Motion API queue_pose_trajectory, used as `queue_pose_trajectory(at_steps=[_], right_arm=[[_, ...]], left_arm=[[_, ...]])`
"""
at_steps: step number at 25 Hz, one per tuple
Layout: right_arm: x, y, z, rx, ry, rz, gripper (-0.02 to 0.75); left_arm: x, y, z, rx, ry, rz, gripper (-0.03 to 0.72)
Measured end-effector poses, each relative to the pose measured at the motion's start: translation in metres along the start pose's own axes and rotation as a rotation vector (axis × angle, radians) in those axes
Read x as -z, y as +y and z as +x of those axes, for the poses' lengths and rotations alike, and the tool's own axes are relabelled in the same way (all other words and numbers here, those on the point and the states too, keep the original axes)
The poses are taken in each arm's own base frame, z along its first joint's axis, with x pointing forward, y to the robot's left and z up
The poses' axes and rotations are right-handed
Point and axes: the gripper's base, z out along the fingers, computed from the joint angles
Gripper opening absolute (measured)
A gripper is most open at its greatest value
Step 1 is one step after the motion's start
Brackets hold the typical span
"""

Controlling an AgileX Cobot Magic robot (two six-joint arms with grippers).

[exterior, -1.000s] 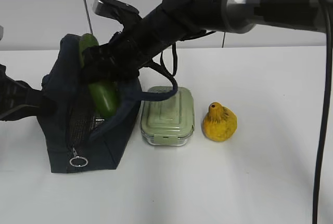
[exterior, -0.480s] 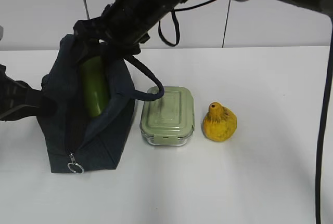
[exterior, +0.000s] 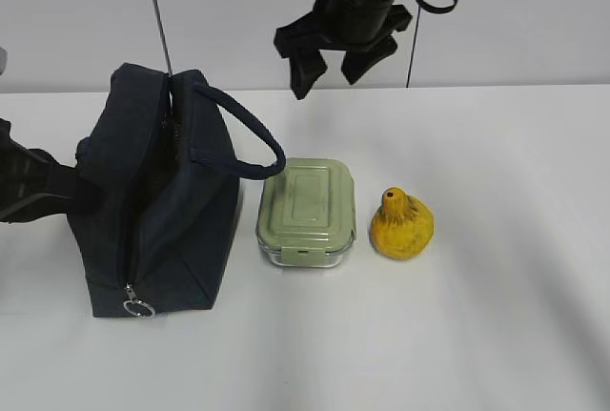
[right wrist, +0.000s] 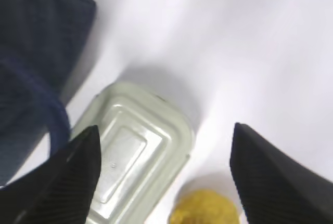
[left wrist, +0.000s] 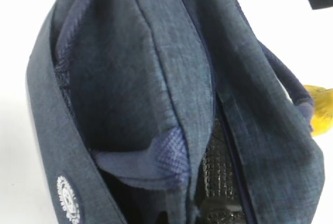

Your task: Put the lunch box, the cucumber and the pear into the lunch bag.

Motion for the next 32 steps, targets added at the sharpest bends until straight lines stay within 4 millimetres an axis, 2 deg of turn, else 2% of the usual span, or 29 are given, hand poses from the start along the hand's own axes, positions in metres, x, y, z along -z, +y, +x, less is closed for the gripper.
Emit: queue_pose_trajectory(at_steps=[5,10,14,25,32], right_arm=[[-0.005,-0.011,0.025,0.003,0.105,0.075,0.587],[-0.009,-0.011,0.067,0.005,0.251,0.086,0.585],[-0.019,-0.011,0.082,0.003,0.309,0.081,0.584],[-0.028,-0.011,0.081,0.011,0.258,0.073,0.584],[-0.062,-0.013,0.09,0.008,0.348,0.059,0.577]], left_arm=[[0.0,0.0,0.0,-0.002,0.001,-0.001,-0.015],[0.0,0.0,0.0,-0.003,0.001,-0.001,-0.015],[0.0,0.0,0.0,-0.004,0.002,-0.001,-0.015],[0.0,0.0,0.0,-0.004,0.002,-0.001,-0.015],[0.0,0.0,0.0,-0.004,0.002,-0.001,-0.015]])
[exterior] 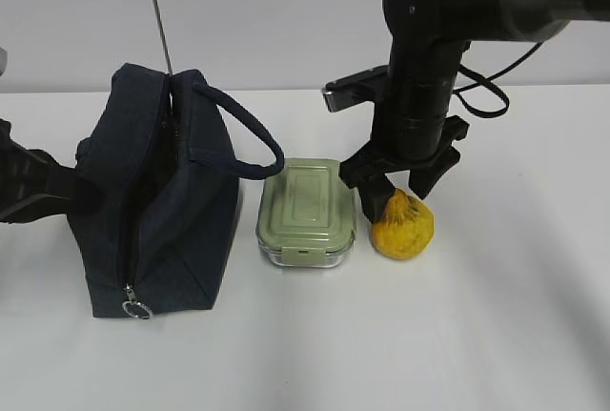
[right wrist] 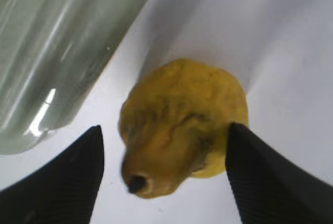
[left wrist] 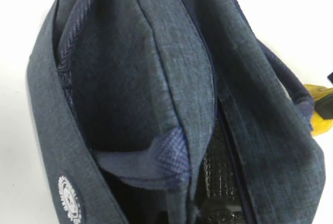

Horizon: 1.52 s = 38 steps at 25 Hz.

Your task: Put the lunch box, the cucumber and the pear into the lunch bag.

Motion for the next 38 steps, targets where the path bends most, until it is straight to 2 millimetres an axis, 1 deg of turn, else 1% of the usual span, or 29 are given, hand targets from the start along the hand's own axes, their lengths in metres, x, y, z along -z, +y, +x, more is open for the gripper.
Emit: queue_pose_trajectory(at_steps=[1,2,5,6,7,8,11,12,15,17,19,21,23,24,25,27,28,30,34,36,38], right_arm=[[-0.004,0.0,0.001,0.002,0.021,-0.002,0.56],[-0.007,-0.001,0.002,0.004,0.041,0.003,0.52],[-0.006,-0.002,0.003,0.013,0.062,0.023,0.311],[-0.005,-0.002,0.004,0.014,0.064,0.024,0.255],[-0.005,-0.003,0.004,0.017,0.065,0.027,0.222],[-0.004,-0.003,0.004,0.018,0.062,0.029,0.209],[0.01,-0.002,0.005,0.014,0.03,0.023,0.2],[0.02,-0.001,0.007,0.013,0.007,0.023,0.2],[0.066,0.006,0.006,0.028,-0.126,0.028,0.2],[0.101,0.019,0.002,0.058,-0.254,0.006,0.2],[0.13,0.04,-0.001,0.116,-0.372,-0.067,0.2],[0.149,0.065,-0.007,0.198,-0.48,-0.161,0.2],[0.159,0.088,-0.012,0.278,-0.577,-0.258,0.2],[0.161,0.1,-0.013,0.321,-0.613,-0.311,0.2],[0.161,0.109,-0.015,0.358,-0.635,-0.357,0.2],[0.151,0.122,-0.02,0.395,-0.64,-0.414,0.2],[0.144,0.128,-0.023,0.407,-0.627,-0.432,0.2],[0.122,0.132,-0.03,0.408,-0.58,-0.452,0.2],[0.08,0.133,-0.038,0.411,-0.456,-0.447,0.2],[0.067,0.129,-0.039,0.406,-0.403,-0.393,0.2],[0.062,0.125,-0.039,0.402,-0.373,-0.353,0.206]], left_arm=[[0.0,0.0,0.0,0.0,0.0,0.0,-0.015],[0.0,0.0,0.0,0.0,0.0,0.0,-0.015],[0.0,0.0,0.0,0.0,0.0,0.0,-0.015],[0.0,0.0,0.0,0.0,0.0,0.0,-0.015],[0.0,0.0,0.0,0.0,0.0,0.0,-0.015],[0.0,0.0,0.0,0.0,0.0,0.0,-0.015],[0.0,0.0,0.0,0.0,0.001,0.001,-0.015],[0.0,0.0,0.0,0.0,0.001,0.001,-0.015],[0.0,0.0,0.0,0.0,0.001,0.001,-0.015],[0.0,0.0,0.0,0.0,0.001,0.001,-0.015],[0.0,0.0,0.0,-0.001,0.001,0.001,-0.015],[0.0,0.0,0.0,-0.002,0.003,0.002,-0.015],[0.0,0.0,0.0,-0.003,0.004,0.002,-0.015],[0.0,0.0,0.0,-0.003,0.005,0.004,-0.015],[0.0,0.0,0.0,-0.003,0.005,0.004,-0.015],[0.0,0.0,0.0,-0.003,0.005,0.004,-0.015],[0.0,-0.001,0.001,-0.003,0.007,0.006,-0.015],[0.0,-0.001,0.001,-0.003,0.009,0.009,-0.015],[0.0,-0.001,0.001,-0.006,0.011,0.009,-0.015],[0.0,-0.001,0.001,-0.006,0.012,0.01,-0.015],[0.0,-0.001,0.001,-0.006,0.014,0.012,-0.015]])
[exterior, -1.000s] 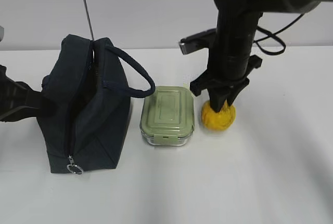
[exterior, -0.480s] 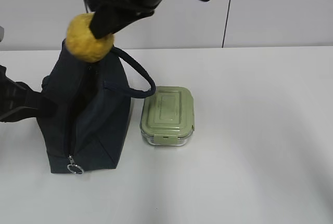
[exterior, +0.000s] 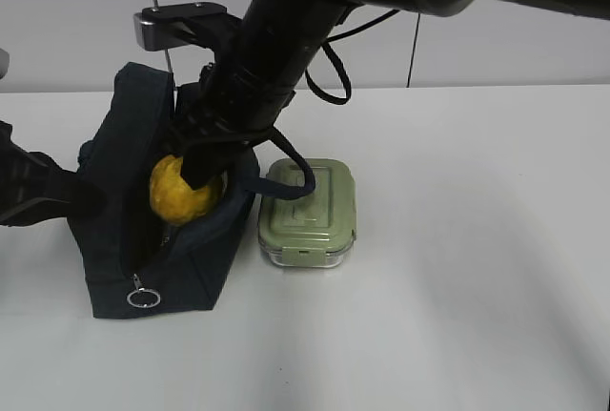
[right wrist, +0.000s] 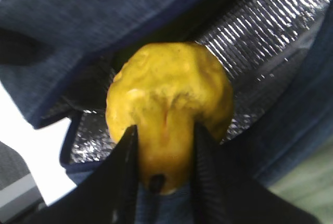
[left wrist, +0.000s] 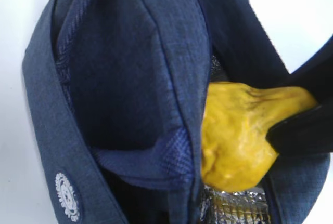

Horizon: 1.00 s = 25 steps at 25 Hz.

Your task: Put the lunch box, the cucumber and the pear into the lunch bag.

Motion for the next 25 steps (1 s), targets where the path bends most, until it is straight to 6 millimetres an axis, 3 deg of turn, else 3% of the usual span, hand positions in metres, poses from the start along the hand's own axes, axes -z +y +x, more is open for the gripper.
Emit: queue_pose_trajectory(at_steps=[2,6,8,13,16,20,25], right_arm=[[0.0,0.0,0.001,-0.002,0.011,0.003,0.256],[0.0,0.003,0.0,-0.02,-0.004,-0.038,0.485],[0.005,0.006,-0.002,-0.016,-0.013,-0.041,0.56],[0.047,0.008,-0.004,0.002,-0.076,0.047,0.56],[0.069,-0.006,0.01,-0.068,-0.13,0.123,0.527],[0.064,-0.039,0.065,-0.261,-0.206,0.163,0.505],[0.044,-0.089,0.163,-0.625,-0.353,-0.071,0.501]], left_arm=[[0.0,0.0,0.0,0.0,0.0,0.0,-0.015],[0.0,0.0,0.0,0.0,0.0,0.0,-0.015],[0.0,0.0,0.0,0.0,0.0,0.0,-0.015],[0.0,0.0,0.0,0.0,0.0,0.0,-0.015],[0.0,0.0,0.0,0.0,0.0,-0.001,-0.015],[0.0,0.0,0.0,0.0,0.0,-0.001,-0.015],[0.0,0.0,0.0,0.0,0.0,-0.001,-0.015]])
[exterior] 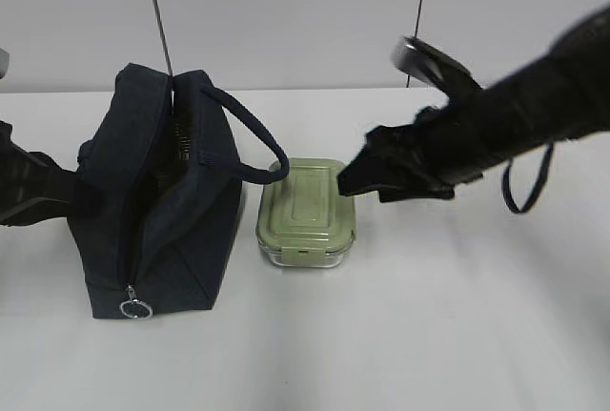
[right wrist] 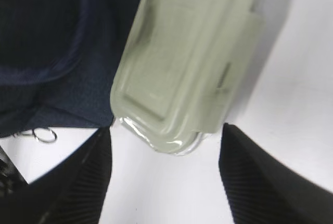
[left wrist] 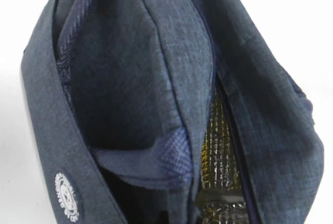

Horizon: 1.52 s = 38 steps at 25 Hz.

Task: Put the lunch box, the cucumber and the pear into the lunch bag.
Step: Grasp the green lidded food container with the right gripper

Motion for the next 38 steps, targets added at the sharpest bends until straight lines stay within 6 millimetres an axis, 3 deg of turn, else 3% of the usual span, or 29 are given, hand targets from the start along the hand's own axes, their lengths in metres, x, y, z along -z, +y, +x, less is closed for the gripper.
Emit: queue_pose_trajectory(at_steps=[3,5,12,16,22,28,38], right_arm=[[0.011,-0.044,0.002,-0.127,-0.077,-0.062,0.501],[0.009,-0.059,0.0,-0.136,-0.068,-0.084,0.501],[-0.023,-0.079,-0.01,-0.176,-0.015,-0.242,0.51],[-0.033,-0.084,-0.018,-0.179,-0.008,-0.266,0.514],[-0.047,-0.075,-0.025,-0.157,0.021,-0.269,0.514],[-0.068,-0.069,-0.025,-0.161,0.078,-0.232,0.515],[-0.082,-0.068,-0.018,-0.147,0.118,-0.191,0.515]], left_arm=[[0.0,0.0,0.0,0.0,0.0,0.0,-0.015],[0.0,0.0,0.0,0.0,0.0,0.0,-0.015],[0.0,0.0,0.0,0.0,0.002,0.003,-0.015],[0.0,0.0,0.0,0.001,0.002,0.003,-0.015],[0.0,0.0,0.0,0.002,0.001,0.004,-0.015],[0.0,0.0,0.0,0.002,0.001,0.004,-0.015],[0.0,0.0,0.0,0.002,0.001,0.004,-0.015]])
